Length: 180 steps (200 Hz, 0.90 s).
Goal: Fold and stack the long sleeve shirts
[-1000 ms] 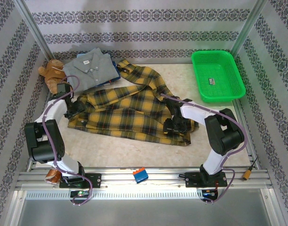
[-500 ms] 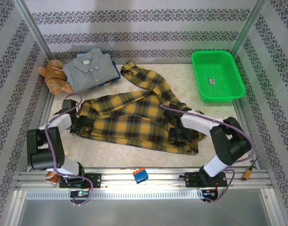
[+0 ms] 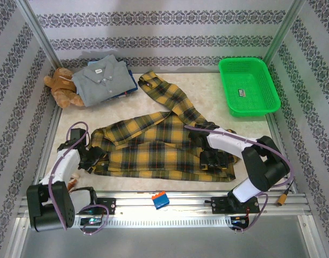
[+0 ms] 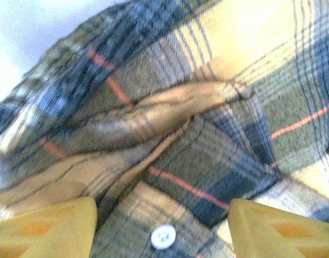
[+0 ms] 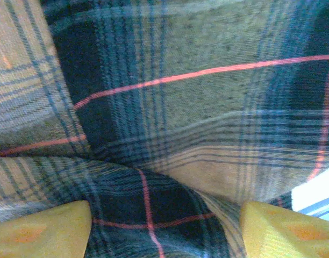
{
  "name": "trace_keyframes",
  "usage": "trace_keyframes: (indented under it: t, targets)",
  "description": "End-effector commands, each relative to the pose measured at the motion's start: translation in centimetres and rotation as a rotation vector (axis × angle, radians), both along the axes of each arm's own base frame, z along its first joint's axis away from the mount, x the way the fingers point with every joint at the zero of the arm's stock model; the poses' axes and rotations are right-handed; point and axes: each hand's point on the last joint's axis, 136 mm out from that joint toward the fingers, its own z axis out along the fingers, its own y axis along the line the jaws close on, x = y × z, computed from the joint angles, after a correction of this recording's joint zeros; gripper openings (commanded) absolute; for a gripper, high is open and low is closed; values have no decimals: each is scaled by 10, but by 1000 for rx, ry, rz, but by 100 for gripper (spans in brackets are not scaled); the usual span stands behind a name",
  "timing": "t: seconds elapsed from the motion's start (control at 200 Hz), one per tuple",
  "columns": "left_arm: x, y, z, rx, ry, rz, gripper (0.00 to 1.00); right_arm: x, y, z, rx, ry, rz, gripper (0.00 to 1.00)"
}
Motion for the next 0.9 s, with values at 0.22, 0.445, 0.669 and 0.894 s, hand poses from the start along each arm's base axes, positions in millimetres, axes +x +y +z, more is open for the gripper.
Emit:
trace_keyframes:
  t: [0.22, 0.445, 0.669, 0.894]
  targets:
    - [54, -37, 80, -119, -124, -57, 78, 76, 40, 93, 211, -309, 127, 91]
    - [87, -75, 48, -224, -109, -48, 75, 118, 40, 129, 291, -425, 216, 96]
    - [110, -73, 25, -215, -107, 21, 71, 121, 39, 129, 347, -453, 247, 98]
    - [112, -71, 11, -196, -84, 57, 67, 112, 34, 128, 383, -463, 232, 98]
